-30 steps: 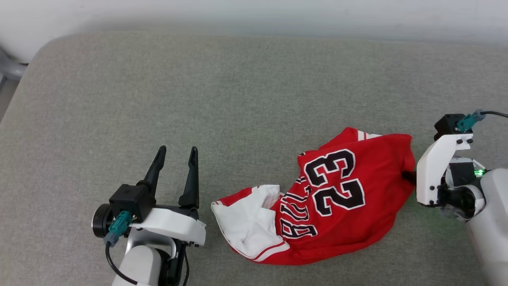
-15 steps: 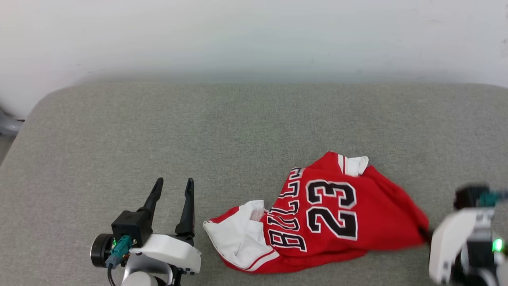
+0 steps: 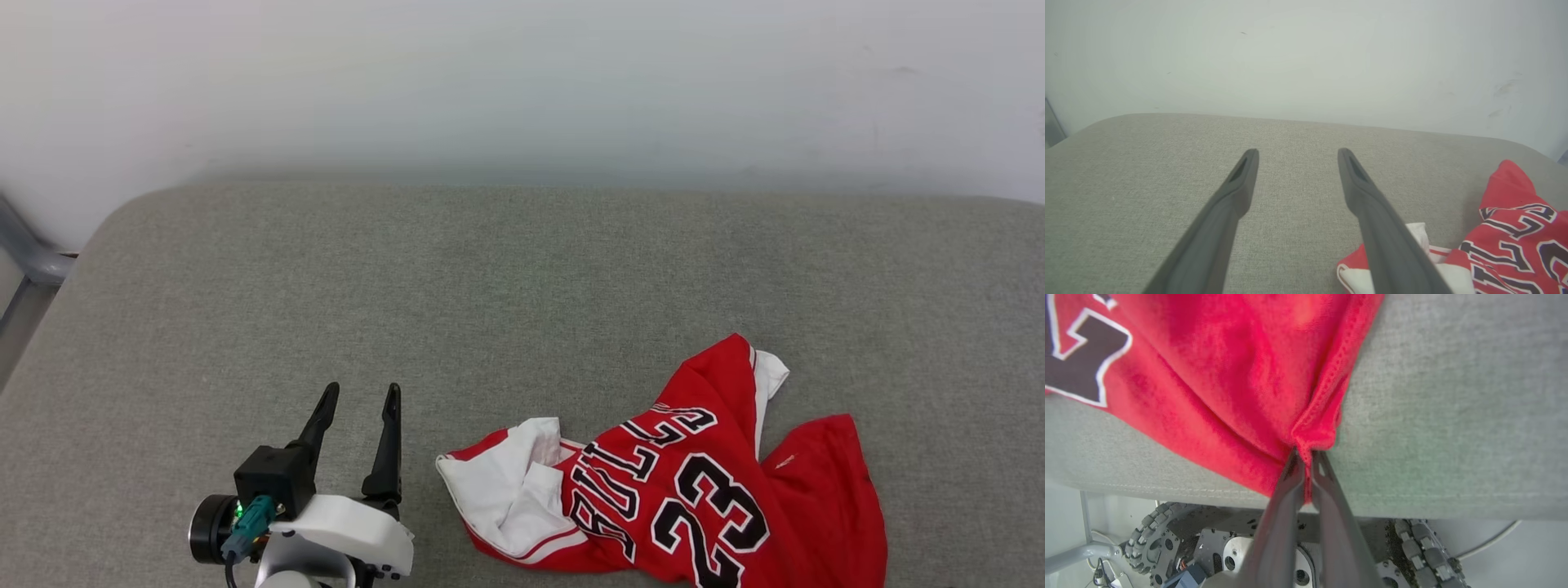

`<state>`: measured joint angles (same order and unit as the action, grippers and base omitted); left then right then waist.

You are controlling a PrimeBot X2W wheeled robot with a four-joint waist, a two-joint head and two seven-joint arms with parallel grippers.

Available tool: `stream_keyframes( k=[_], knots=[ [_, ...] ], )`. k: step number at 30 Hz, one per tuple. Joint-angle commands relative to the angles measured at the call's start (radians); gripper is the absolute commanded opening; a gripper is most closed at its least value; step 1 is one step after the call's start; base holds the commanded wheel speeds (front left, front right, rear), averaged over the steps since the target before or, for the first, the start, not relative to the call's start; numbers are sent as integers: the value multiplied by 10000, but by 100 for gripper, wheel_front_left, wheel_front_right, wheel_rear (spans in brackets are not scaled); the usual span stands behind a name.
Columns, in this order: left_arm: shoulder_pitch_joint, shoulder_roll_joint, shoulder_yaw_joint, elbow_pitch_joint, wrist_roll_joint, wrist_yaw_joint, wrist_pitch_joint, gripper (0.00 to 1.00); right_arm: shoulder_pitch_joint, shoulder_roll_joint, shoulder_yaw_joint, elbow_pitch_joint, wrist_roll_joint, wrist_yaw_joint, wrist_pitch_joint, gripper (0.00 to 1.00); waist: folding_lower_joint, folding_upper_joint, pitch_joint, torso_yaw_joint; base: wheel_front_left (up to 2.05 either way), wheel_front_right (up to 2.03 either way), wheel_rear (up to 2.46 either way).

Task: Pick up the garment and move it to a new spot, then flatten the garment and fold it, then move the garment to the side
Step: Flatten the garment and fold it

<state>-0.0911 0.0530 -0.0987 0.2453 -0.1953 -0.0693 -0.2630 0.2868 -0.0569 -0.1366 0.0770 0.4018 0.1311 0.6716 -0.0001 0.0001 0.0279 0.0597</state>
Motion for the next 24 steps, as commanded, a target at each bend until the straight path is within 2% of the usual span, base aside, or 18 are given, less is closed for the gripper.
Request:
stream_keyframes(
  k=[1, 2, 3, 10, 14, 18, 21, 22, 23, 24],
  knots=[
    [83, 32, -12, 18, 15, 6, -26, 100, 17, 89, 64, 117, 241, -5, -343, 25, 1, -1, -17, 12, 0, 0, 0],
    [93, 29, -14, 19, 12, 21, -26, 100, -30, 92, 164, 71, 229, -5, -715, 25, 1, -1, -28, 16, 0, 0, 0],
    [109, 31, -6, 25, 8, 36, -26, 100, -126, 94, 131, 8, 319, -5, -1189, 100, 1, -1, -37, 21, 0, 0, 0],
    [155, 46, 7, 3, -22, 87, -26, 100, -782, 63, -336, -254, 298, -5, -4615, 100, 1, -1, -70, 40, 0, 0, 0],
    [104, 40, 5, -61, -47, 114, -26, 100, -1437, 64, -677, 96, 121, -5, -5534, 100, 1, -1, -35, 68, 0, 0, 0],
    [-34, 39, 64, -170, -86, 135, -26, 100, -2382, 52, -929, 617, -237, -5, -5424, 100, 1, -1, 157, 95, 0, 0, 0],
    [-177, 36, 97, -295, -88, 139, -25, 100, -3346, -374, -898, 1187, -357, -5, -4759, 100, 1, -1, 419, 131, 0, 0, 0],
    [-236, 32, 93, -336, -76, 133, -25, 100, -3726, -538, -837, 1396, -309, -5, -4477, 100, 1, -1, 523, 162, 0, 0, 0],
    [-402, 25, 58, -427, -93, 104, -25, 100, -4689, -1036, -382, 2120, -161, -5, -3312, 100, 1, -1, 857, 285, 0, 0, 0],
    [-465, 21, 34, -465, -89, 98, -25, 100, -4971, -1245, -175, 2323, -179, -5, -2863, 100, 1, -1, 961, 329, 0, 0, 0]
  ],
)
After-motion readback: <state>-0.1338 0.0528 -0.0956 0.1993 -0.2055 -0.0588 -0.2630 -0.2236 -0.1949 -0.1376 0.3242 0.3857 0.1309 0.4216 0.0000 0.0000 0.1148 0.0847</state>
